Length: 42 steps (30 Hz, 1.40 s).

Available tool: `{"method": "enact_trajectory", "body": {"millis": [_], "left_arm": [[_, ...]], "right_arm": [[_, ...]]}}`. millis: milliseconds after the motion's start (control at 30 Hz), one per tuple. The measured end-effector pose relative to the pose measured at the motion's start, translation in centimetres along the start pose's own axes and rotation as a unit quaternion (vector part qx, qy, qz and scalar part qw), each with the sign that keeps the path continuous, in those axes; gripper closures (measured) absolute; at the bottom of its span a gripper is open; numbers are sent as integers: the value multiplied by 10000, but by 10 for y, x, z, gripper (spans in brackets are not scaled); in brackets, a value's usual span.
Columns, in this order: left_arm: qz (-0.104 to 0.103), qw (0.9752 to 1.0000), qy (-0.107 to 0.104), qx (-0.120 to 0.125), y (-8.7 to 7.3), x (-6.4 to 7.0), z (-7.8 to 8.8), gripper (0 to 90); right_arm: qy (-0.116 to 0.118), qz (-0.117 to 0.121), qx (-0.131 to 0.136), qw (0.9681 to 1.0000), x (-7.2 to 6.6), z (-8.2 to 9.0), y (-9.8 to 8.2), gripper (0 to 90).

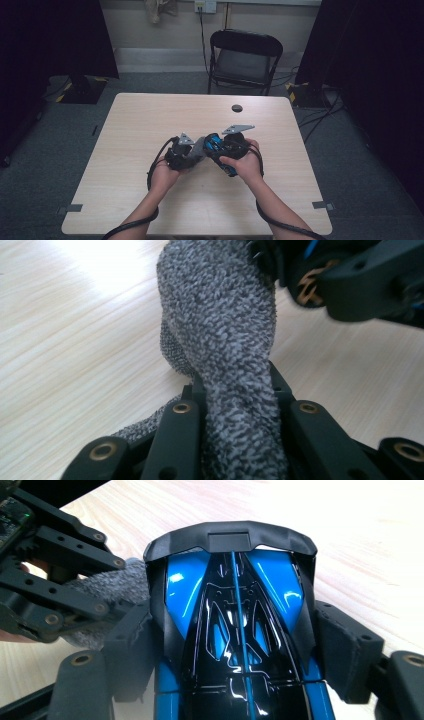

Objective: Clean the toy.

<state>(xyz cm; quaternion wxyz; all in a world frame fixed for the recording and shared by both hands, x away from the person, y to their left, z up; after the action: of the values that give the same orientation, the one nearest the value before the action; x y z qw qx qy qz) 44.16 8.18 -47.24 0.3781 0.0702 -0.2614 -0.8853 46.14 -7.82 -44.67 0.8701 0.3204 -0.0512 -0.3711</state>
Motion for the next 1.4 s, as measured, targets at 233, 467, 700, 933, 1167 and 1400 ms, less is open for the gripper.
{"method": "enact_trajectory", "body": {"millis": [233,467,700,933,1167,1400], "left_arm": [[-115,9999,-103,0,0,11,-5,752],[-246,9995,-189,-19,2,24,-3,752],[-253,9995,-213,-12,0,27,-4,752],[-382,9988,-291,-4,-1,33,-4,752],[-434,9982,-416,15,1,42,-6,752],[-469,9975,-521,83,2,50,-8,752]], "right_arm": [[-41,13,-52,10000,-2,-5,0,260],[-87,27,-28,10000,-3,-4,6,260],[-81,56,-69,9999,-5,-7,6,260],[-62,13,-22,10000,-5,-6,9,260],[-85,30,-16,10000,-5,-5,11,260],[-101,-13,5,9999,-3,-3,14,260]]}}
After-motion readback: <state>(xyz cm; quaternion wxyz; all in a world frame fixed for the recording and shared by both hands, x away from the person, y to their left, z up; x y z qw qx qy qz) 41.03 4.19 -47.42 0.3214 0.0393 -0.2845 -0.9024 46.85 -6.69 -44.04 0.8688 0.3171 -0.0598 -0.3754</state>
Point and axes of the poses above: each handheld gripper's, and its own axes: z roughly backward along the jaws, y roughly out of its top, x roughly to its right, the point moved 4 cm from there along -z, roughly forward along the jaws, and after that the axes turned 15 degrees about -x, right-handed, at the moved point
